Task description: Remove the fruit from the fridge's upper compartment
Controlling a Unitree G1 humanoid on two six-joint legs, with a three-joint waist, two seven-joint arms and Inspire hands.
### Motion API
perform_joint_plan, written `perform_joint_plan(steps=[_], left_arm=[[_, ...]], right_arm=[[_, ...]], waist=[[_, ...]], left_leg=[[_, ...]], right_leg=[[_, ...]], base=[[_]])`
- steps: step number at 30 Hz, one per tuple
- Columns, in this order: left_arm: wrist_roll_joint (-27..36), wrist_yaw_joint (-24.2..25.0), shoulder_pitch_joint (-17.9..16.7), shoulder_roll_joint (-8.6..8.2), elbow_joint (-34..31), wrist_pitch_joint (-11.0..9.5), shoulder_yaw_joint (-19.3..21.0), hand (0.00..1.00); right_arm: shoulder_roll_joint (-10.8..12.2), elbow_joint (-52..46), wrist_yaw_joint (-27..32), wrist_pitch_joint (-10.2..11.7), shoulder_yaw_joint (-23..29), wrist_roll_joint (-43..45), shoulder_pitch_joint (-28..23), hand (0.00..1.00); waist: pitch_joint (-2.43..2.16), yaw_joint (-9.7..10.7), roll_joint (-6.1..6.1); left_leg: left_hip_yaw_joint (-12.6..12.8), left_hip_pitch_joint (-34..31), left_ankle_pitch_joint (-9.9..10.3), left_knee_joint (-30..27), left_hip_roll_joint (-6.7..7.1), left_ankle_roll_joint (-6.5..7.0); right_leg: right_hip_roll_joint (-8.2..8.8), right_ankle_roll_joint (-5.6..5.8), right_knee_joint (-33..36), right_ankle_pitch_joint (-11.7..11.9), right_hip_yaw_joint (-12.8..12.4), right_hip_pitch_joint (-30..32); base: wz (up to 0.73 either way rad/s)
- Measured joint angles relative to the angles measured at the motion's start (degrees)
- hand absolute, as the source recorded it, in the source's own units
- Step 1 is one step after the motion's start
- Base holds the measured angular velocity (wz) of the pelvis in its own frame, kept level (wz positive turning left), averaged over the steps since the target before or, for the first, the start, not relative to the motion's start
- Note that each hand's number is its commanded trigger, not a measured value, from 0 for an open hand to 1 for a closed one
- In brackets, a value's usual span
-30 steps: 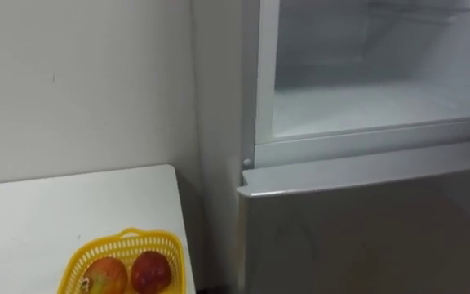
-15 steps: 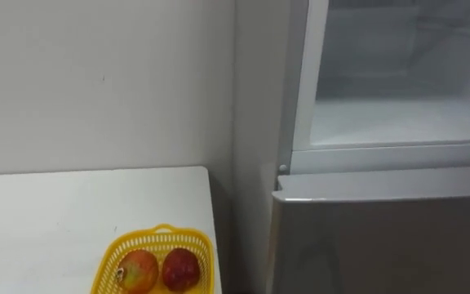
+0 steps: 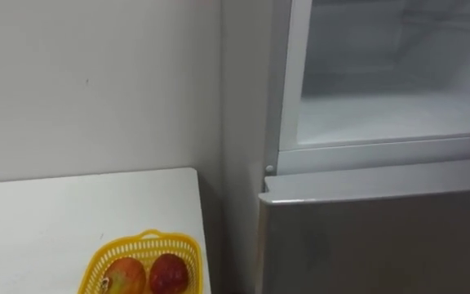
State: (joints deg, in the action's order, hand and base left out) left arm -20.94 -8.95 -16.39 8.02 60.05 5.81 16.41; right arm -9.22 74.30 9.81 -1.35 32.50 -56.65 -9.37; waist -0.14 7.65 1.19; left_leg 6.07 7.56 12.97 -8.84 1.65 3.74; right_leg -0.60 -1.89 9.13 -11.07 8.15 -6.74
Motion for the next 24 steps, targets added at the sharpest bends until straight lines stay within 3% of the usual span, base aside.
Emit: perform_joint_plan(steps=[5,12,16,24], left_arm=[[0.0,-0.2,0.0,0.39,-0.5,0.1,1.7,0.0],[0.0,-0.2,-0.7,0.42,-3.7,0.6,2.0,0.0],[0.4,-0.2,-0.2,0.42,-4.9,0.6,2.0,0.0],[0.0,0.9,0.4,0.5,-6.6,0.6,1.8,0.0]], right_arm=[[-0.9,-0.1,3.4,-0.7,9.0,-11.8,0.5,0.0],[-5.1,-1.4,9.3,-0.7,13.6,-15.3,3.4,0.0],[-6.5,-5.1,13.6,-0.5,14.9,-19.5,4.2,0.0],[-6.6,-20.8,19.0,1.7,14.9,-25.1,5.0,0.0]], waist=[[-0.36,1.0,0.63],[-0.56,1.8,1.33],[-0.57,1.7,1.98],[-0.25,1.5,3.13]], left_leg=[[0.1,-0.3,0.0,-0.2,0.04,0.0],[0.8,-1.0,0.0,-0.4,0.03,0.05],[1.1,-1.3,0.0,-0.4,0.03,0.05],[1.7,-2.0,0.0,-0.3,-0.06,0.05]], right_leg=[[0.15,-0.03,0.7,-0.3,0.0,0.7],[0.25,0.01,1.8,-0.4,-0.5,2.3],[0.29,-0.03,2.5,-0.5,-0.7,2.9],[0.02,-0.03,2.8,-0.5,-1.7,3.9]], base=[[-0.01],[-0.05],[-0.04],[-0.04]])
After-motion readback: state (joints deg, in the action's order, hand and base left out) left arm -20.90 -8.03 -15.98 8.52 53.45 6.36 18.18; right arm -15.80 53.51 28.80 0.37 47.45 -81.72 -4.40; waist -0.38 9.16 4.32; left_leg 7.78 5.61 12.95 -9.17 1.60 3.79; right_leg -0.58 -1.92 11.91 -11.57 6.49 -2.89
